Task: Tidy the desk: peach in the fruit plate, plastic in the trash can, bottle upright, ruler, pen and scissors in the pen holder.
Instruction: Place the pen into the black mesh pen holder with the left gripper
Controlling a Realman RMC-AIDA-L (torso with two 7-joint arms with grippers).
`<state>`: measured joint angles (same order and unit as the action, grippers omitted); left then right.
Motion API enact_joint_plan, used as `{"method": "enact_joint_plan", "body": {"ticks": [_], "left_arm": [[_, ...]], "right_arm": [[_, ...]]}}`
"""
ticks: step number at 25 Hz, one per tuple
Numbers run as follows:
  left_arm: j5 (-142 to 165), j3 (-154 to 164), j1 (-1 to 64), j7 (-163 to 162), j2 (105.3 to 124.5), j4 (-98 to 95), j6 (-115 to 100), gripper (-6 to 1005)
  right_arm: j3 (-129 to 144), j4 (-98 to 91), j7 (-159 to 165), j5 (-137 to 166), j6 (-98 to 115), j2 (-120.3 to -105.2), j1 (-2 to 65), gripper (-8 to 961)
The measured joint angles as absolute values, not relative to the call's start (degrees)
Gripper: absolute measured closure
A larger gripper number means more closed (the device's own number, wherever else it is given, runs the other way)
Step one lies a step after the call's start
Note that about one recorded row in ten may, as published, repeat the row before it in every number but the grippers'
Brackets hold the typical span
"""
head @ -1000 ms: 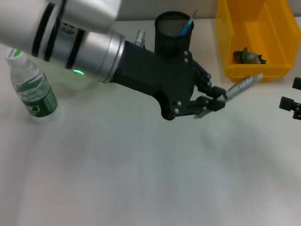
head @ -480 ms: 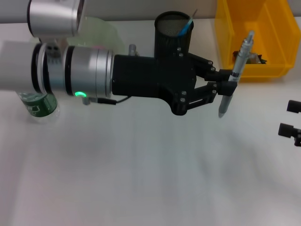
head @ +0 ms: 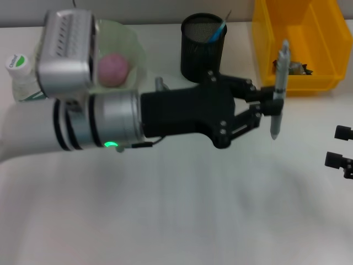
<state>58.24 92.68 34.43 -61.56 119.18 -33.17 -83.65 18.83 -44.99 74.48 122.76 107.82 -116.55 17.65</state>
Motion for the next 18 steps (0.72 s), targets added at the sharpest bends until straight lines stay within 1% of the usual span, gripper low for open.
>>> {"method": "enact_joint_plan", "body": {"ticks": [3,5,8,10,13,18], "left_arm": [[44.7,104.4,33.4,-55.8,119.17,-32.0,-73.5,802],[42.8,105.7,33.2,-55.1,119.17,-32.0,-72.2,800],[23.0,116.5,31.8,-44.8,119.18,-32.2,-64.3,797],[18.3,118.9,31.8,-42.2,119.17,-32.4,-62.6,795],[2.5,125.8,32.9,-34.2,119.16,-32.8,-57.5,793],[-11.0,129.2,35.4,-29.6,119.17,-33.0,-51.4,788]], "right_arm": [[18.8,-44.3,74.3,122.6,107.9,-116.86,17.2,177],[18.8,-44.3,74.2,122.6,107.9,-116.97,16.9,177],[18.7,-44.3,74.0,122.5,108.2,-117.09,16.7,177],[18.7,-44.3,74.0,122.5,108.3,-117.09,16.7,177],[18.7,-44.4,74.3,122.6,108.7,-116.97,16.8,177],[19.2,-44.2,74.6,122.7,108.7,-116.77,17.2,177]]}}
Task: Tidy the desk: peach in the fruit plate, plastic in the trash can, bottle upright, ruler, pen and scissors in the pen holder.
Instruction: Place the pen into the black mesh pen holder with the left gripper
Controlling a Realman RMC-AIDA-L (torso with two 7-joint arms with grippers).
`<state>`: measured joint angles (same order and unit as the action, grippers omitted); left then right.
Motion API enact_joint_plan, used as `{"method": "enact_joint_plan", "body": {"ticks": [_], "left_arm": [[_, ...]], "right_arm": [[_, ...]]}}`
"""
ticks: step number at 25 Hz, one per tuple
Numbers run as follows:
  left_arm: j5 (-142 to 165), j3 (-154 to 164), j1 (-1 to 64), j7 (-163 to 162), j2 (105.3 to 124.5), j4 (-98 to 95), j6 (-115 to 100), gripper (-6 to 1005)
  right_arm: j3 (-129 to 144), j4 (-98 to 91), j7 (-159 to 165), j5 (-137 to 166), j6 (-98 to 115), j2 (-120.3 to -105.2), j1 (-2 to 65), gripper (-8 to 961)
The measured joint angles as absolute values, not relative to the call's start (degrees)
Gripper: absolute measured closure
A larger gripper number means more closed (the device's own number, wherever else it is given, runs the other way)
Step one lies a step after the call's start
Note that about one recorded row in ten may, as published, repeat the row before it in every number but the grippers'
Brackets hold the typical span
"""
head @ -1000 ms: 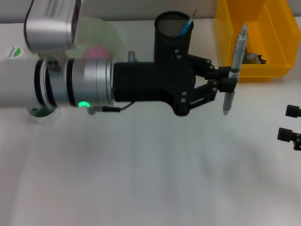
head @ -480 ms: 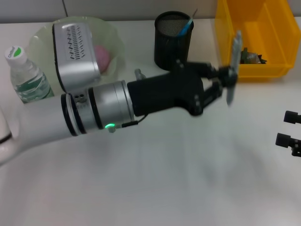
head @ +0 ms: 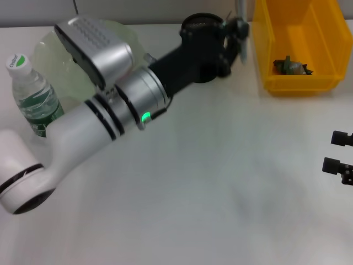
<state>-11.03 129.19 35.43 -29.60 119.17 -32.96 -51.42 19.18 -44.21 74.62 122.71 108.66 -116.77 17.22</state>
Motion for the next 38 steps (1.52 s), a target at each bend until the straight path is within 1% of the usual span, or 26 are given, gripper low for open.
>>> {"method": "enact_joint_plan", "body": {"ticks": [14,22,25,38], "left_arm": [[-30.1,128.9,39.0,-21.0,119.18,-32.2,-46.5,774],[-32.4,128.8,40.8,-20.4,119.23,-31.1,-45.2,766],[-32.4,127.7,42.8,-20.3,119.26,-30.6,-41.1,764],[-32.5,125.9,43.6,-20.3,119.27,-28.4,-38.6,751]], "right_arm": [[19.3,-44.9,76.4,122.8,109.7,-116.94,18.1,176],[19.3,-44.8,76.6,122.8,109.6,-117.13,19.0,176],[19.4,-44.8,77.1,122.8,109.7,-117.22,19.5,176],[20.5,-44.6,77.2,122.8,109.8,-117.25,21.3,176]]}}
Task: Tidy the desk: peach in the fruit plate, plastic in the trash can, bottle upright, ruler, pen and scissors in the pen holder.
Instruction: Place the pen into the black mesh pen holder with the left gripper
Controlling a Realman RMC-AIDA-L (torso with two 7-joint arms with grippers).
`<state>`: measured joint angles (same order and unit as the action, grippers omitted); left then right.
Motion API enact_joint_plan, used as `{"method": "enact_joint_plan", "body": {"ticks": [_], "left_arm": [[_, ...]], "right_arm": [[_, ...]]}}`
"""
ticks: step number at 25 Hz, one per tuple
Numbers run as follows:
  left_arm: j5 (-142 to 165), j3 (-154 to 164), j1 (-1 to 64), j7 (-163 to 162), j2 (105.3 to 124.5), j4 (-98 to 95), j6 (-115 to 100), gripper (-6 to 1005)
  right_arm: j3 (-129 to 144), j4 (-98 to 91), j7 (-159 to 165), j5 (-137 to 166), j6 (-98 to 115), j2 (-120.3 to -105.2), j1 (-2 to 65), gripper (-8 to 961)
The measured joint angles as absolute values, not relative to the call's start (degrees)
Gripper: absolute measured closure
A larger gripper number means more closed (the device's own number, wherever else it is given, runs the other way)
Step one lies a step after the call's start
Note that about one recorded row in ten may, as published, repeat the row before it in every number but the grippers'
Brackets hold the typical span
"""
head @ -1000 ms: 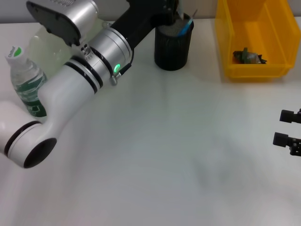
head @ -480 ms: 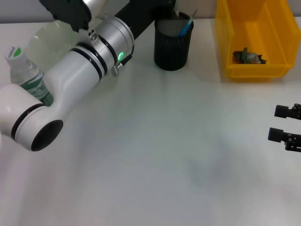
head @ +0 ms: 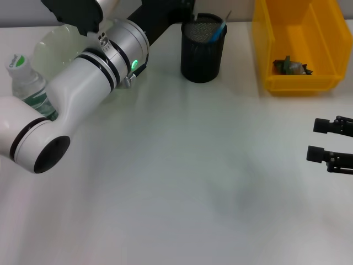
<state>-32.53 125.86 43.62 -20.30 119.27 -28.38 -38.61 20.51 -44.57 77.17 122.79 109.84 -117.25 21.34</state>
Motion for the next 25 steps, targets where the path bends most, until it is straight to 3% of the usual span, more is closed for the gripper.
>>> {"method": "enact_joint_plan", "body": {"ticks": [25], "left_arm": [[-32.3,126.1,43.3,-20.5,119.27,-28.6,-39.0,727]], "right_arm": [[22.4,-44.5,77.2,122.9,109.3,-117.42,22.5,176]]}}
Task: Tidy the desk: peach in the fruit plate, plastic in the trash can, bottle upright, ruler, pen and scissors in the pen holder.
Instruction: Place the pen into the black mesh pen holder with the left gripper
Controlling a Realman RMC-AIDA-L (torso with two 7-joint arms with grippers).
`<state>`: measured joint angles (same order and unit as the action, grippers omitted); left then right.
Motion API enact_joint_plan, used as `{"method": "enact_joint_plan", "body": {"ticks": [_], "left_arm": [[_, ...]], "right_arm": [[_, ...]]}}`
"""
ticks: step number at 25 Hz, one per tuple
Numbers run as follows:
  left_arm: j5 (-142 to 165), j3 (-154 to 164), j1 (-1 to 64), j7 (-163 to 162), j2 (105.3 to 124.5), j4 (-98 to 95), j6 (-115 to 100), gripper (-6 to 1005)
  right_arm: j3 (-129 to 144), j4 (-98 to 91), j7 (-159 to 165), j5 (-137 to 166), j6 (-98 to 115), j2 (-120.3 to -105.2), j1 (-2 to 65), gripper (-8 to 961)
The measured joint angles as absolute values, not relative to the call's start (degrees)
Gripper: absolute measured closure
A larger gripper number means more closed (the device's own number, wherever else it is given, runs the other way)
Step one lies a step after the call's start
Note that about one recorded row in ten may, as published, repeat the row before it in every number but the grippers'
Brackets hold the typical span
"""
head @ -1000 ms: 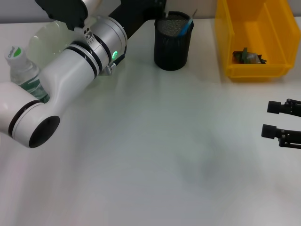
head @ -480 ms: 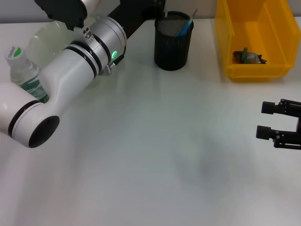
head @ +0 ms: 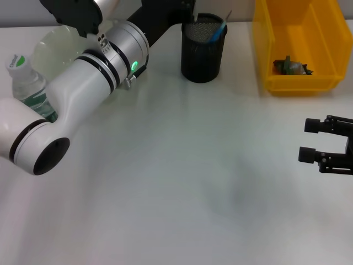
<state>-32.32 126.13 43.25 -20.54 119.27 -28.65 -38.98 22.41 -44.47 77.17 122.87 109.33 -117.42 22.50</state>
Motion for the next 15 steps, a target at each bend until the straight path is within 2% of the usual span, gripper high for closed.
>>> {"method": "enact_joint_plan", "body": {"ticks": [15], "left_arm": [[-32.0,126.4,43.6,-20.5,119.26,-28.8,-38.7,712]], "right_arm": [[22.4,-44.5,77.2,122.9,109.3,-117.51,22.7,177]]}}
